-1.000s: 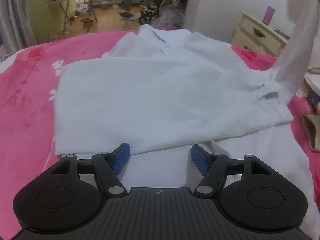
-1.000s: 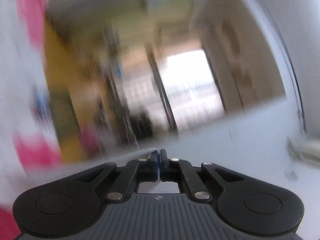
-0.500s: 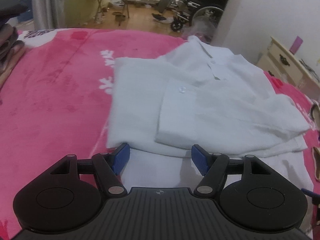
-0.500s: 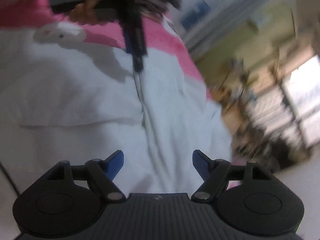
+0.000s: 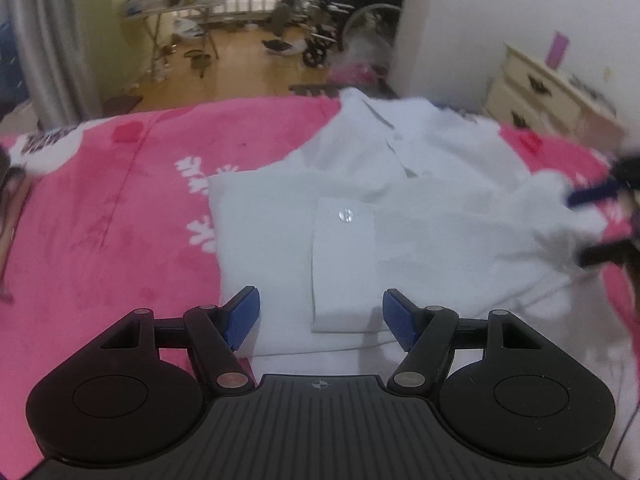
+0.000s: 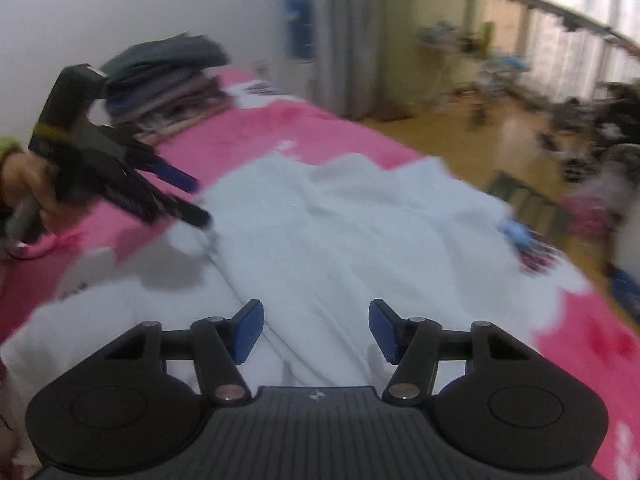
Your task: Fold clothes
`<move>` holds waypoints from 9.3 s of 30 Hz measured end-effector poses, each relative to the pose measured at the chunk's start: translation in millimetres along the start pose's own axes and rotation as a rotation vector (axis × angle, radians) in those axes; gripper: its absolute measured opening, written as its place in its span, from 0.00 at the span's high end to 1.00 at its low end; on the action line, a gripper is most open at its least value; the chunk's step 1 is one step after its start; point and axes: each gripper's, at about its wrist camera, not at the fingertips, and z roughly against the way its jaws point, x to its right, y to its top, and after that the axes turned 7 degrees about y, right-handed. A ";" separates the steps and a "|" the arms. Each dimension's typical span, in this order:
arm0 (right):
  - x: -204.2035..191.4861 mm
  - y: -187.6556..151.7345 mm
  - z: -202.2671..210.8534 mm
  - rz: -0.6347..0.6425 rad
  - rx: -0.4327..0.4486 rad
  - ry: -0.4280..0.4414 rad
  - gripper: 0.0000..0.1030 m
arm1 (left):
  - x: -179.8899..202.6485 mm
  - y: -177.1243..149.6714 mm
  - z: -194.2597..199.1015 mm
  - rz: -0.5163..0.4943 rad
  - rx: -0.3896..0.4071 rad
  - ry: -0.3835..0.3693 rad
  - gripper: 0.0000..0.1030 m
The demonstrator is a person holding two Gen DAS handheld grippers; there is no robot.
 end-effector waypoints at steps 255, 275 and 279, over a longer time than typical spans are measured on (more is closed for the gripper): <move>-24.3 -22.8 38.4 -0.234 0.106 -0.038 0.60 | -42.4 57.3 36.2 -0.064 0.014 0.294 0.38; -225.4 -74.1 -120.8 1.441 0.051 -0.213 0.63 | -127.9 -2.4 -19.2 0.384 -0.180 0.027 0.38; -227.9 -67.2 -115.3 1.414 0.070 -0.190 0.87 | -123.9 -9.5 -15.0 0.325 -0.175 0.038 0.38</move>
